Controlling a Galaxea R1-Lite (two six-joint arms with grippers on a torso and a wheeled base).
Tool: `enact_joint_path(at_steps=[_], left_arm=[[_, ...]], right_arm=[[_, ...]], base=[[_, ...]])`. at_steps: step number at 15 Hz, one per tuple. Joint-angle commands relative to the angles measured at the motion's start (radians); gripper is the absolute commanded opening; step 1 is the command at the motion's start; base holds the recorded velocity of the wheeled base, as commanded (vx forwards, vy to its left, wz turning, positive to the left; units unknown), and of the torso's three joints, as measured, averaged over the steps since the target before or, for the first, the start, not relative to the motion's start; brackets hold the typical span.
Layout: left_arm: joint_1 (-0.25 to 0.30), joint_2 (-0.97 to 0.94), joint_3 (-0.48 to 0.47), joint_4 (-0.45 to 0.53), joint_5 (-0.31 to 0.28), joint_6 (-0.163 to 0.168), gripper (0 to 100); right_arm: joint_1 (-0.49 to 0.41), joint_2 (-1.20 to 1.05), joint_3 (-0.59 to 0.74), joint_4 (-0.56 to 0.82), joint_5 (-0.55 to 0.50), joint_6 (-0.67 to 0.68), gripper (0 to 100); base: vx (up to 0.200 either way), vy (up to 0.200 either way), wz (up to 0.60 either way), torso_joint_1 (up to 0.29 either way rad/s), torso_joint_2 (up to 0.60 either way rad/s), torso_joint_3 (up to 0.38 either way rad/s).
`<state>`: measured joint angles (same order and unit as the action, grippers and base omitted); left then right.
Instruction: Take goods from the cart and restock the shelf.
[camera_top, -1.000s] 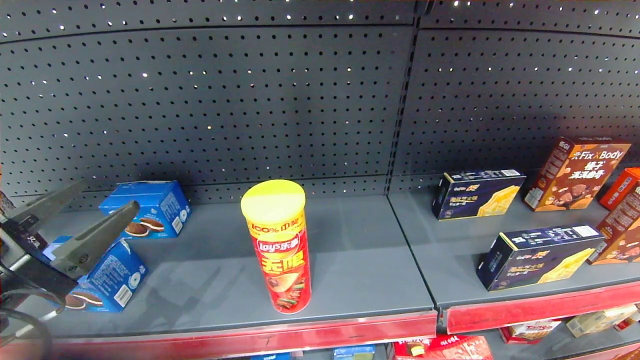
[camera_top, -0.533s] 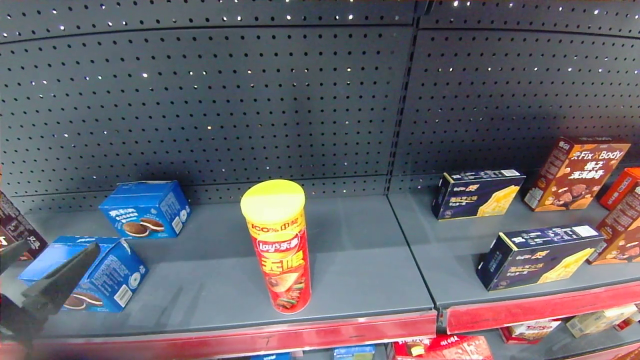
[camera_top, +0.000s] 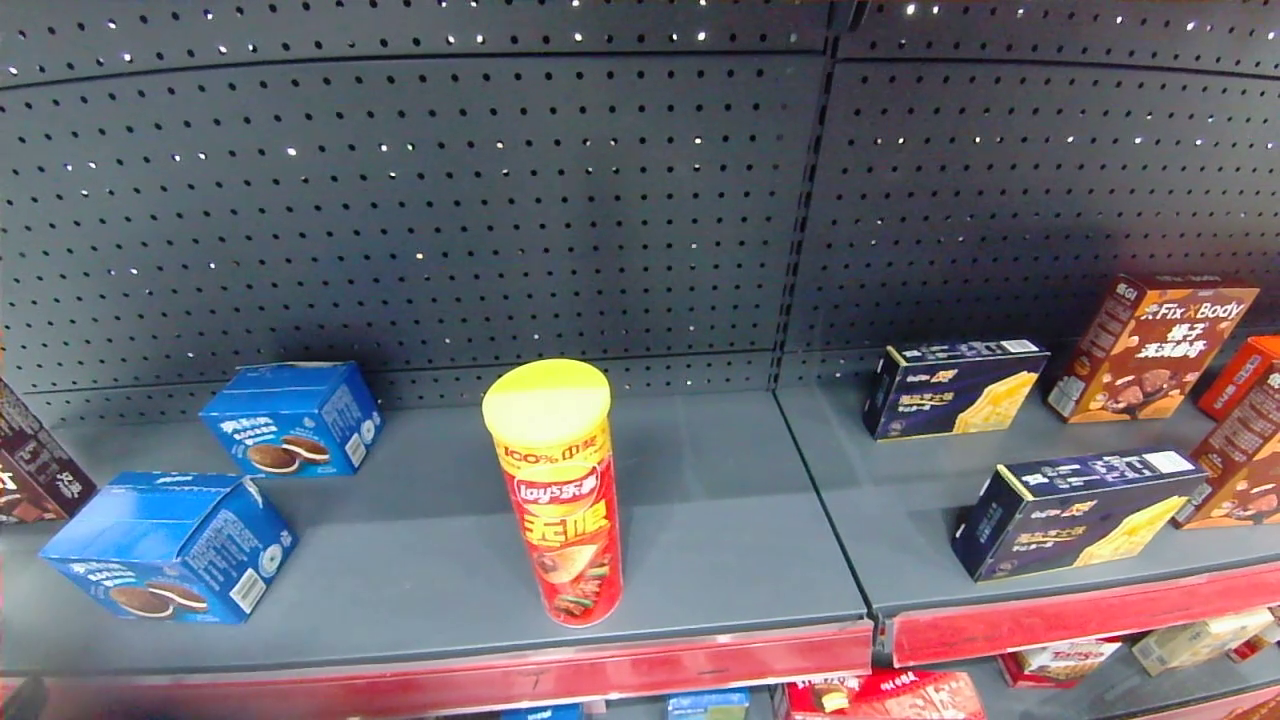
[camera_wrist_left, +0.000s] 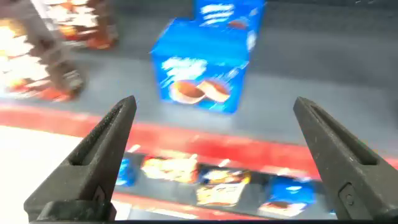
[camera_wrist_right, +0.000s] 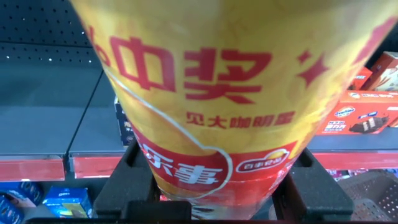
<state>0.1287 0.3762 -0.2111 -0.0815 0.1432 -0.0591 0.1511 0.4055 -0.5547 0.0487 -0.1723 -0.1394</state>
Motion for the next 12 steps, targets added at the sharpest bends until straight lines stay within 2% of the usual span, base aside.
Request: enact_joint_path(at_steps=[1,2,4,6,9,12], left_arm=[[0.0,-0.223,0.032,0.128,0.056,0.05,100],[0.0,-0.276,0.059,0.18,0.061,0.059,100],[0.002,-0.281,0.098,0.183,0.076,0.064,100],[0.0,-0.281,0.133,0.18,0.064,0.065,100],[0.0,-0.28,0.185,0.132,-0.094,0.065,100],[-0.026,-0.278,0.194,0.118,-0.125,0.047,100]], right_arm=[[0.001,-0.01,-0.004,0.0,0.001,0.0,0],[-0.001,-0.016,-0.007,0.002,-0.001,0.0,0],[-0.001,-0.037,-0.007,0.008,-0.003,0.001,0],[-0.001,-0.042,-0.002,0.008,-0.003,0.003,0],[0.012,-0.039,-0.004,0.006,0.005,0.003,0],[0.064,0.006,-0.001,-0.001,0.057,-0.003,0]], base=[[0.0,0.0,0.0,0.0,0.0,0.0],[0.0,0.0,0.0,0.0,0.0,0.0],[0.0,0.0,0.0,0.0,0.0,0.0],[0.0,0.0,0.0,0.0,0.0,0.0],[0.0,0.0,0.0,0.0,0.0,0.0],[0.0,0.0,0.0,0.0,0.0,0.0]])
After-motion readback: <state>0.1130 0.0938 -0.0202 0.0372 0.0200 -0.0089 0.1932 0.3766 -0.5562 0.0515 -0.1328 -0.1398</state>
